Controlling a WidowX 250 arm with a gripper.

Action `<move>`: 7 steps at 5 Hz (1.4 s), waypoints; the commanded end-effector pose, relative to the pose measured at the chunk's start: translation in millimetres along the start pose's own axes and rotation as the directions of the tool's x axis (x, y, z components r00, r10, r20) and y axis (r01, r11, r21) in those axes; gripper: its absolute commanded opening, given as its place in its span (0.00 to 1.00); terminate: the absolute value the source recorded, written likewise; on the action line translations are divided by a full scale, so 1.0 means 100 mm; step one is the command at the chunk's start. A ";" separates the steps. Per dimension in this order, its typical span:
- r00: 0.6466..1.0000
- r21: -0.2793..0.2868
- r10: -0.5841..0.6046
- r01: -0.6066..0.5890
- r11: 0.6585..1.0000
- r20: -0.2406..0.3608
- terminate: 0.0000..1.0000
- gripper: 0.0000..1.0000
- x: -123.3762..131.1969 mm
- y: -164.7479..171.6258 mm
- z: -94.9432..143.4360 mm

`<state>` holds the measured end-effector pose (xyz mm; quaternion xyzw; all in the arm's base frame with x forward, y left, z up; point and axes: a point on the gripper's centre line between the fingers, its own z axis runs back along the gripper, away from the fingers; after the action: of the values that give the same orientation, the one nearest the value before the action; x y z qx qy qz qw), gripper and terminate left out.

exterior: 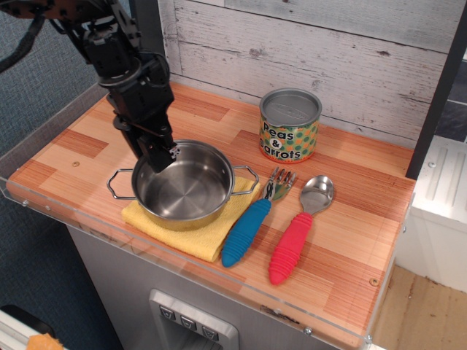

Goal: Put the silver pot on the yellow rag.

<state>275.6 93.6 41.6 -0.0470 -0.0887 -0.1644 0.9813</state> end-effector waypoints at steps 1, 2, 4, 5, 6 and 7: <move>0.997 0.056 0.018 -0.022 0.998 0.080 0.00 1.00 0.08 0.10 0.36; 0.991 0.082 0.083 -0.092 0.992 0.106 0.00 1.00 0.11 0.13 0.56; 0.952 0.141 0.291 -0.302 0.943 0.096 0.00 1.00 0.21 0.24 0.83; 0.881 0.200 0.457 -0.473 0.858 0.122 0.00 1.00 0.24 0.27 0.90; 0.786 0.198 0.592 -0.618 0.761 0.175 0.00 1.00 0.31 0.22 0.97; 0.768 0.161 0.621 -0.640 0.751 0.156 0.00 1.00 0.40 0.17 1.01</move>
<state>303.2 104.9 135.2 0.0143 -0.1101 0.1907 0.9753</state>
